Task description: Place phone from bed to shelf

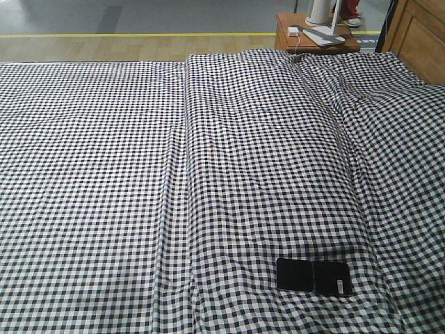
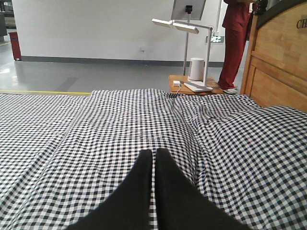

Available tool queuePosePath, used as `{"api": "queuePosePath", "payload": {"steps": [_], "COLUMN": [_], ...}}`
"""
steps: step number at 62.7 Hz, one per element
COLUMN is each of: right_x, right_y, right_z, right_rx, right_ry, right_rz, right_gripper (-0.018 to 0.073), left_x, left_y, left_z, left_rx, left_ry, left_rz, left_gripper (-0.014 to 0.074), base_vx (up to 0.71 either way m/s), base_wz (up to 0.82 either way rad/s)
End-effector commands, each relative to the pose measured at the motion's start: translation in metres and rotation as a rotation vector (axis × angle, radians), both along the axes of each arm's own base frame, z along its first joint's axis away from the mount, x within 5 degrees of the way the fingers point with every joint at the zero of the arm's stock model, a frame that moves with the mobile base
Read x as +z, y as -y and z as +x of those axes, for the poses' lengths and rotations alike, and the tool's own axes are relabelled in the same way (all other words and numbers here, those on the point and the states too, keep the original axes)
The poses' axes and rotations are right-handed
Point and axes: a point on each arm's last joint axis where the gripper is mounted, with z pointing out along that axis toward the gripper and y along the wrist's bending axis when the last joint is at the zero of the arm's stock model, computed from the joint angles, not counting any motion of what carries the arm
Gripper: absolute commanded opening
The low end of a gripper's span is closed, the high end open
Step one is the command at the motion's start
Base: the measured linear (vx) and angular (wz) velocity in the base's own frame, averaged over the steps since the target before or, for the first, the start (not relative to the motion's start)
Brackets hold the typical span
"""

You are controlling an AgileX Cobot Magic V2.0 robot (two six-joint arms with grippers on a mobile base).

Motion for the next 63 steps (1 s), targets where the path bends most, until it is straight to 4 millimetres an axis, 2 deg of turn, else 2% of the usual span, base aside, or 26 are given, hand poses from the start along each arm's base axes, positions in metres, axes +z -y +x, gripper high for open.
{"api": "queuePosePath", "payload": {"steps": [1, 47, 52, 63], "right_x": [0.006, 0.007, 0.009, 0.026], "right_y": [0.000, 0.000, 0.000, 0.000], "right_z": [-0.001, -0.001, -0.001, -0.004], "right_rx": [-0.002, -0.002, -0.001, 0.003], "right_ry": [0.081, 0.090, 0.114, 0.297], "right_rz": [-0.004, -0.004, -0.004, -0.003], "right_gripper": [-0.0006, -0.0006, -0.0006, -0.0006], "left_x": [0.015, 0.015, 0.015, 0.015], "left_y": [0.000, 0.000, 0.000, 0.000], "left_z": [-0.001, -0.001, -0.001, -0.001], "left_rx": [-0.002, -0.002, -0.002, -0.002], "left_ry": [0.108, 0.108, 0.108, 0.108], "left_rz": [-0.011, -0.011, -0.011, -0.011], "left_gripper": [0.0001, 0.0001, 0.0001, 0.0001], "base_vx": [0.00, 0.00, 0.00, 0.00], "base_wz": [0.00, 0.00, 0.00, 0.00]}}
